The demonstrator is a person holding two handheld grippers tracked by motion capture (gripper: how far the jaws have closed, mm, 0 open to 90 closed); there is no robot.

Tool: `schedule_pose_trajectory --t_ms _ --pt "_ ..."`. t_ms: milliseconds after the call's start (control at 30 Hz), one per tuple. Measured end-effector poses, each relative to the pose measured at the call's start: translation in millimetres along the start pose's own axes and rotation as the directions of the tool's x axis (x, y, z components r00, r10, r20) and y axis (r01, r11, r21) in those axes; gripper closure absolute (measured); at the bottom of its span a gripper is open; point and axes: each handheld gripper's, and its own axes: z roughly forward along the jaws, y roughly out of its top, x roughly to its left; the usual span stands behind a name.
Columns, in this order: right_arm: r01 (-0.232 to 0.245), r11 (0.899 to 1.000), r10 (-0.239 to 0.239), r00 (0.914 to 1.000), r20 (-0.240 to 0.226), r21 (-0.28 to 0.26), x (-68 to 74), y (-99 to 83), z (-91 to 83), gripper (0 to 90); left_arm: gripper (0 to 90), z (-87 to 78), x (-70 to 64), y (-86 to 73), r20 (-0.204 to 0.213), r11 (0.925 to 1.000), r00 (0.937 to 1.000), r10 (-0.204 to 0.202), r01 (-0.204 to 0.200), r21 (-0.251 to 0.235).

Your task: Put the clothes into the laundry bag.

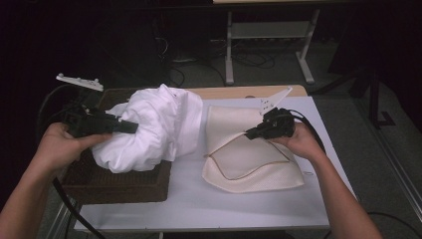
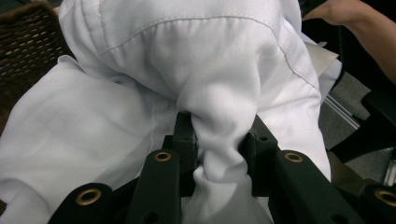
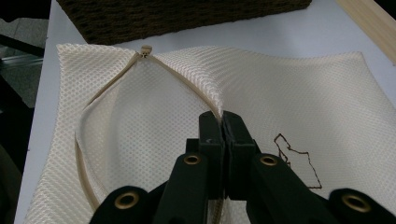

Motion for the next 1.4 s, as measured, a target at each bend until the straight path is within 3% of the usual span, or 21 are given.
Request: schedule_pose_trajectory --t_ms 200,467,767,833,1000,1133,1300,1400 --pt "-0.003 1.000 0.003 1.0000 -0.001 -0.003 -0.2 -0.6 -2.1 87.2 71.1 15.3 -13.9 8.2 0.049 0.9994 0.9983 0.032 -0.032 0.010" --pt "0.001 1.000 -0.001 1.0000 0.005 -0.001 1.6 -0.2 -3.2 87.2 71.0 39.0 -32.9 13.4 0.117 0.9959 0.9904 0.074 -0.079 0.044" --pt "0.005 1.000 -0.005 1.0000 0.001 0.010 3.1 0.4 -1.7 87.1 71.0 61.6 -52.6 13.9 0.191 0.9882 0.9752 0.111 -0.128 0.083" --pt "0.004 1.000 -0.004 1.0000 0.000 0.012 3.7 0.6 -1.5 87.1 71.0 66.9 -55.8 13.2 0.212 0.9852 0.9692 0.125 -0.146 0.089" --pt "0.009 1.000 -0.009 1.0000 0.003 0.012 4.4 1.1 -1.4 87.0 71.0 82.9 -59.3 9.7 0.238 0.9815 0.9636 0.122 -0.152 0.116" --pt "0.010 1.000 -0.010 0.9999 0.000 0.015 5.0 1.7 0.1 86.9 70.9 97.0 -67.6 7.2 0.270 0.9712 0.9529 0.138 -0.183 0.152" --pt "0.017 1.000 -0.017 0.9998 -0.005 0.019 5.7 3.0 4.0 87.0 71.0 114.2 -80.7 6.1 0.318 0.9533 0.9338 0.165 -0.233 0.191" --pt "0.015 1.000 -0.015 0.9998 -0.010 0.023 6.6 3.6 5.9 87.0 70.9 125.3 -89.7 6.0 0.352 0.9416 0.9191 0.178 -0.263 0.211"
